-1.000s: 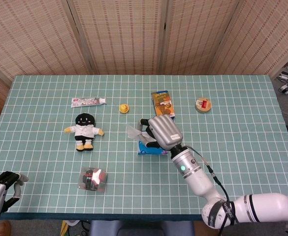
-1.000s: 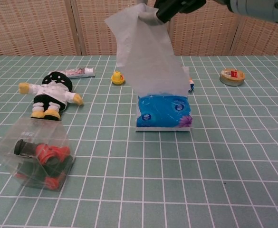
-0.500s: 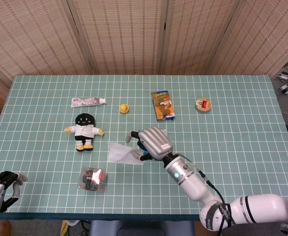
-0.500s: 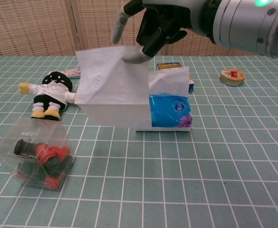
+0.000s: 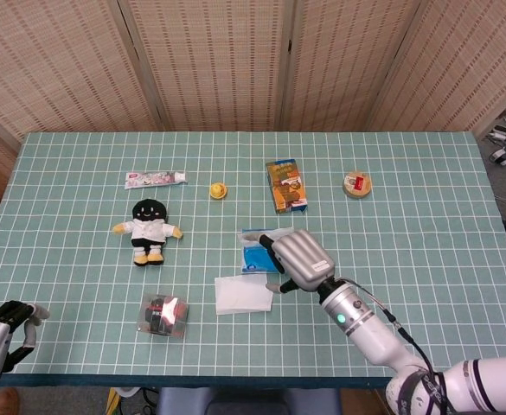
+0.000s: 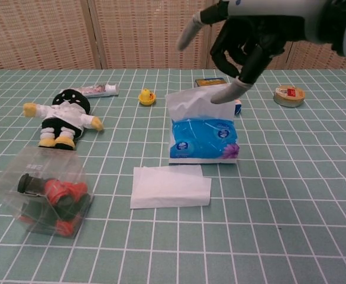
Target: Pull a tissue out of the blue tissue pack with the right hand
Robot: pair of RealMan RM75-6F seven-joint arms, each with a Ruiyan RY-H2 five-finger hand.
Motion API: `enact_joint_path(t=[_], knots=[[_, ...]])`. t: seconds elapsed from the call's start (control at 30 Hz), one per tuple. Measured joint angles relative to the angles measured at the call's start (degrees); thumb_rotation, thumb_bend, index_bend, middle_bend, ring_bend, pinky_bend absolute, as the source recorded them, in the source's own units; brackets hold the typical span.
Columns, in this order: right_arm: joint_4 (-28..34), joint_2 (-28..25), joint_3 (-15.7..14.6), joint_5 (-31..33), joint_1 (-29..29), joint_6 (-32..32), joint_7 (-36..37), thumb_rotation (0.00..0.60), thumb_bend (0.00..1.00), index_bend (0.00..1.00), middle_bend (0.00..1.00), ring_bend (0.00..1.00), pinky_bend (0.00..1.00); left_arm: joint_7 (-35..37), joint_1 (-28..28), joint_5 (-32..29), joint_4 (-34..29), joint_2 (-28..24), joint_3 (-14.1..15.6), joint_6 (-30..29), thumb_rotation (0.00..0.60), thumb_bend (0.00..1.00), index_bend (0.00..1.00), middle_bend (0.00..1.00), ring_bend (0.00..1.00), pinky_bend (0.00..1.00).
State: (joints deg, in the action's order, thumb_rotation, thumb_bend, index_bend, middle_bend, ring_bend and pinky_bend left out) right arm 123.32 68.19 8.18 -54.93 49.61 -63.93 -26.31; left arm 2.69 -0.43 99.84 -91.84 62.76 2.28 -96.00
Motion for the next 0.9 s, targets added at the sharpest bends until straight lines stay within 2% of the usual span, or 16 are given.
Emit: enact_joint_path(t=[0.23, 0.4, 0.63, 0.9], knots=[[3.4, -7.3, -8.2, -11.2, -9.0, -6.1, -1.8, 0.6, 0.08, 0.41, 0.54, 0.52, 0.65, -0.7, -0.2, -0.4, 0.1, 0.3, -0.2, 0.6, 0.6, 0.29, 0.59, 0.56, 0.43, 0.65], [1.9, -11.2, -13.3, -21.5, -17.4, -12.7, 0.3, 0.6, 0.08, 0.41, 0.54, 0.5, 0.64, -1.5, -0.3, -0.3, 0.0, 0.7, -0.2, 0.8, 0.6, 0.29, 0.59, 0.56, 0.43, 0.65], [-6.9, -13.6, -18.4, -30.5, -29.1, -22.8, 9.6, 0.6, 0.08, 0.41, 0.54, 0.5, 0.64, -2.6, -0.3, 0.0, 0.2, 1.5, 0.1, 1.2, 0.6, 0.29, 0.59, 0.56, 0.43, 0.65], [-20.1, -12.0, -21.1, -36.8, -39.3, -30.7, 22.6, 0.6, 0.09, 0.41, 0.54, 0.5, 0.64, -2.5, -0.6, 0.0, 1.0, 2.3, -0.2, 1.1, 0.6, 0.29, 0.59, 0.56, 0.43, 0.65]])
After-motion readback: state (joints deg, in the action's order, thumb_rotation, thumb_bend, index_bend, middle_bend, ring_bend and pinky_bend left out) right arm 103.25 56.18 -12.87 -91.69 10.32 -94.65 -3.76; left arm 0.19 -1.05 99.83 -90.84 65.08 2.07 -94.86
